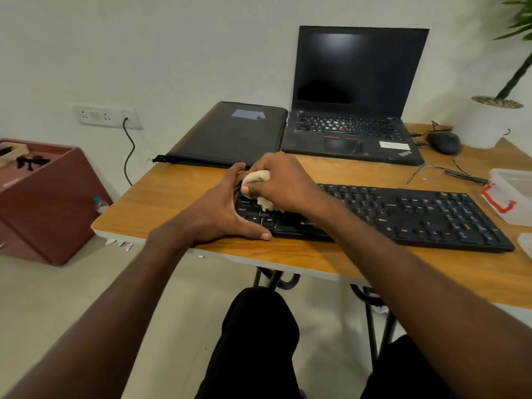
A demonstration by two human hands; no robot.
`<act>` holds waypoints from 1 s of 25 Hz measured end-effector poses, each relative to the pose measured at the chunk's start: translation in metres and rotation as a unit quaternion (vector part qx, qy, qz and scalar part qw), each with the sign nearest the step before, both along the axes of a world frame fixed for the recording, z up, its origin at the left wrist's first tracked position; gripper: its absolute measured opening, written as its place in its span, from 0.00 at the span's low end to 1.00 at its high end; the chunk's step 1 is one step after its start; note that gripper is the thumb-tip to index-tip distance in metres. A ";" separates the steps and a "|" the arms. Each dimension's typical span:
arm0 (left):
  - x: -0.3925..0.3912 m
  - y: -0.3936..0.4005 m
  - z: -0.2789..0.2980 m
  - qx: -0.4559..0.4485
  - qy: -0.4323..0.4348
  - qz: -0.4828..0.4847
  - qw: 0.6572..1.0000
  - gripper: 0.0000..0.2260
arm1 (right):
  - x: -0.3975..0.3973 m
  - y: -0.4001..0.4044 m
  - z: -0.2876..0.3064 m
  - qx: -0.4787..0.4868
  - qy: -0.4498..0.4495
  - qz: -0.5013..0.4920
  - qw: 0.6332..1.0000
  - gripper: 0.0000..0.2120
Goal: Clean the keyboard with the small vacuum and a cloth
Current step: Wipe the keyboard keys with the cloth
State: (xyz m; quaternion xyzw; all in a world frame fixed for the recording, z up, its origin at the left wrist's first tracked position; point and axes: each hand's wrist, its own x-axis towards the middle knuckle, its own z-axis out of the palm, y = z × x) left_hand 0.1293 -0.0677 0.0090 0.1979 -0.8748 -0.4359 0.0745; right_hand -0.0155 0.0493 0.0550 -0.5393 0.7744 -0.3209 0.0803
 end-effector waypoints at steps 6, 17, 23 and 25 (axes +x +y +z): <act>0.000 -0.005 -0.004 -0.006 0.027 -0.002 1.000 0.66 | -0.004 -0.015 0.015 0.071 0.151 -0.037 0.985 0.14; 0.000 -0.004 -0.004 -0.004 0.041 -0.005 0.999 0.63 | 0.017 -0.025 -0.005 -0.021 0.074 -0.051 0.996 0.11; -0.001 -0.004 -0.004 0.005 0.048 -0.009 0.999 0.65 | 0.030 -0.023 -0.002 -0.006 0.130 -0.036 0.991 0.10; -0.001 -0.006 -0.005 0.007 0.045 -0.005 0.999 0.66 | 0.025 -0.015 0.010 0.046 0.105 0.002 0.993 0.10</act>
